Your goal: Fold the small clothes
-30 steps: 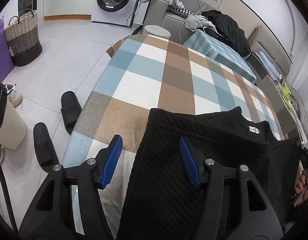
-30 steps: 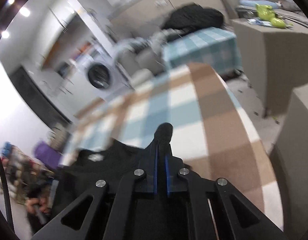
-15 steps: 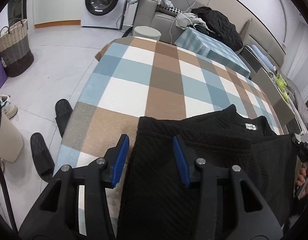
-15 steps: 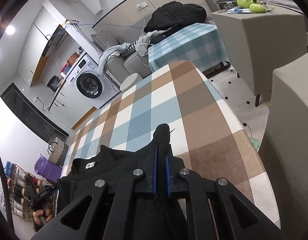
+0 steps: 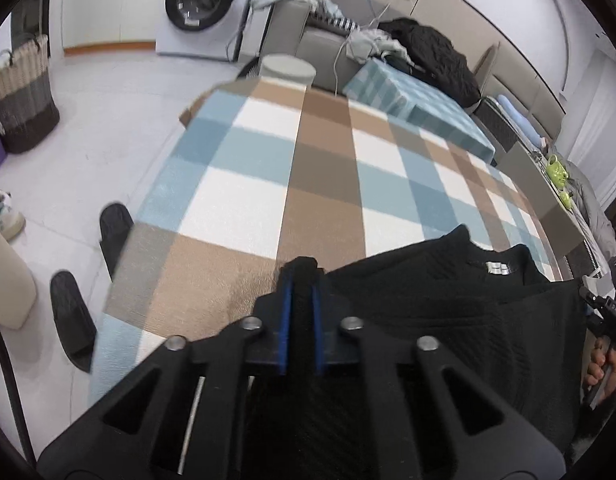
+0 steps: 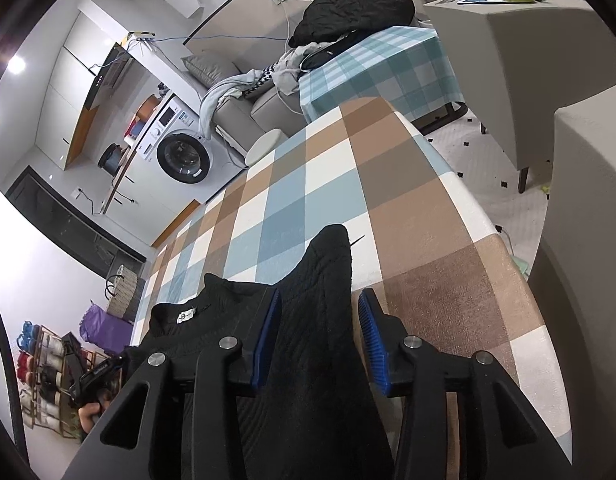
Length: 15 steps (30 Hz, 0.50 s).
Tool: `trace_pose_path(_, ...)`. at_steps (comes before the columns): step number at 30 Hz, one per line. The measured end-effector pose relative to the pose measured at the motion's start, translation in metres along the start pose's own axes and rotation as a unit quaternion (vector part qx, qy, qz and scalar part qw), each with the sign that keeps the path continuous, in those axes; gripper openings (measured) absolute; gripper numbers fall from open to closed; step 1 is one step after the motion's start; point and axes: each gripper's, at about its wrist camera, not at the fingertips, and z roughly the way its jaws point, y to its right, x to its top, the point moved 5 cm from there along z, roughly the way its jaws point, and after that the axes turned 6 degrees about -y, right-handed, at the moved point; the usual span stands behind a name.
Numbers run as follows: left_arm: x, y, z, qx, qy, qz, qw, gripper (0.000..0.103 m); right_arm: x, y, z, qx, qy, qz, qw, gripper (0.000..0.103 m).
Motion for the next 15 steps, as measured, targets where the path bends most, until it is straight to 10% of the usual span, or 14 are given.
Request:
trace_pose_path(3, 0.003, -0.003, -0.022, -0.009, 0.030, -0.009, 0.9995, 0.005, 0.002, -0.004, -0.001, -0.011, 0.014, -0.017, 1.000, 0.035)
trace_pose_path(6, 0.005, -0.007, -0.043, -0.014, 0.056, -0.014, 0.9982, 0.004, 0.004, -0.011, -0.006, -0.024, 0.032, -0.043, 0.998, 0.007)
trace_pose_path(15, 0.015, -0.004, -0.087, -0.016, 0.104, -0.009, 0.9944, 0.004, 0.019, -0.045, -0.047, 0.016, 0.108, -0.078, 0.991, 0.006)
